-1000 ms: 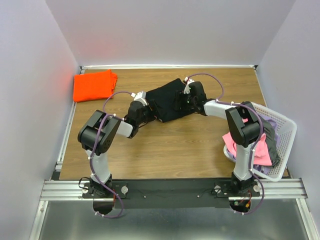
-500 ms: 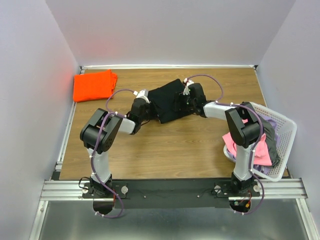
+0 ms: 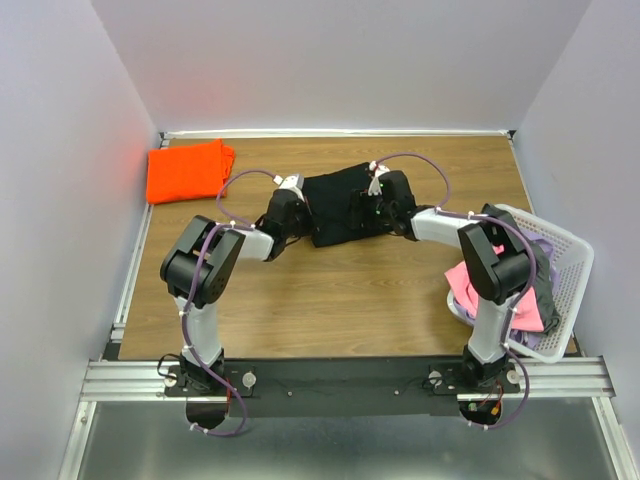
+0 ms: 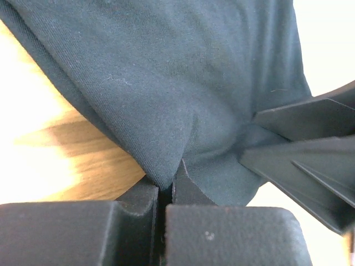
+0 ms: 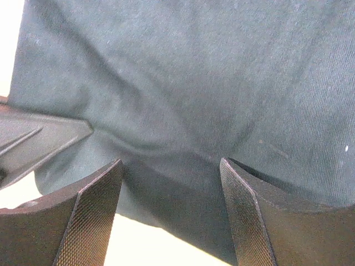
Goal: Fold and stack the t-shirts
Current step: Fold the tshirt, then neatly place the folded tshirt to the corner
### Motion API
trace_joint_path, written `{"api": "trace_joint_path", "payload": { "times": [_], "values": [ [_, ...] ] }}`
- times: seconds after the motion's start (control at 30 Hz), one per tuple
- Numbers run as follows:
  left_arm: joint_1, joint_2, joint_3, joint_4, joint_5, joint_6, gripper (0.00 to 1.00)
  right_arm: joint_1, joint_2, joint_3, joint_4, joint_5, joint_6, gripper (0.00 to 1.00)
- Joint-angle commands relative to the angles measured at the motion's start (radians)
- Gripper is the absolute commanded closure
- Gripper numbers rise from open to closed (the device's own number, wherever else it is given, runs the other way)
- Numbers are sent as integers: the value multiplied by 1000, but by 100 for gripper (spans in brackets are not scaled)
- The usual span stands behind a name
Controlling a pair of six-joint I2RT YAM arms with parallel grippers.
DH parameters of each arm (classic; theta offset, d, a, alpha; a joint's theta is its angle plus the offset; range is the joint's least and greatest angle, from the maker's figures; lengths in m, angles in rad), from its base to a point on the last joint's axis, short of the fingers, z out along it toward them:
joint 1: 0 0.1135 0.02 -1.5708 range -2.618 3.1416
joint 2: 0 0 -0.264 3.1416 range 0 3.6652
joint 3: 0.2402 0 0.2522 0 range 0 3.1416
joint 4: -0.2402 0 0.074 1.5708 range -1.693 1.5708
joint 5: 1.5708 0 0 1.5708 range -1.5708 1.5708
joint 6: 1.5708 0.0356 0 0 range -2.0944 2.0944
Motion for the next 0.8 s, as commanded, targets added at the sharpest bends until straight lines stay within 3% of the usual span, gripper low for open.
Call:
{"api": "trace_joint_path", "payload": {
  "times": [0.0,0.43,0.77],
  "values": [
    [4,-3,81,-197,-65,178,100,13,-88,-33,-58,-3,-23,21],
    [19,-37,326,-619,-298,515,100,10,-343,-28,-154,159,-50,15],
    [46,-89,380,-722,-527,681,100,-33,-398,62,-203,195,-50,13]
  ]
}}
